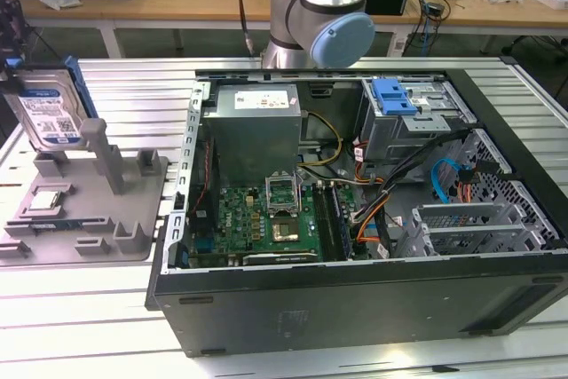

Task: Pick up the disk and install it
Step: 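Pick up the disk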

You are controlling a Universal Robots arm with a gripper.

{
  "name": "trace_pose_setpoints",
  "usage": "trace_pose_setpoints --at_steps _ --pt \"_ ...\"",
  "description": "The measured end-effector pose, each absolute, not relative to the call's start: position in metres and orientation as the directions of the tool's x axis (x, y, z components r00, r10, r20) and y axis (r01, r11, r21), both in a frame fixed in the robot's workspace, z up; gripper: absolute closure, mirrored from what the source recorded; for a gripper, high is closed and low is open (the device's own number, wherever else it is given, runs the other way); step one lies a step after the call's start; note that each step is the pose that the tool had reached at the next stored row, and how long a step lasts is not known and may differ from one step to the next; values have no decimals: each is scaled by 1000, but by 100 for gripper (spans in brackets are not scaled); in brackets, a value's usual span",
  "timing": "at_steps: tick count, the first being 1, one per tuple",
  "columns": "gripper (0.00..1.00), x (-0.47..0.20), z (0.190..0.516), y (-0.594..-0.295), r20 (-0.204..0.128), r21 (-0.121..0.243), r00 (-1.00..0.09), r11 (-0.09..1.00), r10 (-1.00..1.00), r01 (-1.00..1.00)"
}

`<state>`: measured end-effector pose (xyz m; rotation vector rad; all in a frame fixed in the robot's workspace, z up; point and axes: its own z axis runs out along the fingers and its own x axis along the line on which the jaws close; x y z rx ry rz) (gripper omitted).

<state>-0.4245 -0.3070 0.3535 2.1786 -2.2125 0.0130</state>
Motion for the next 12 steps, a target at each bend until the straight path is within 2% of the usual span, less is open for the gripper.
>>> trace_pose_setpoints --at_steps 12 --pt "63 -425 396 -307 32 20 -15 16 -999 -1000"
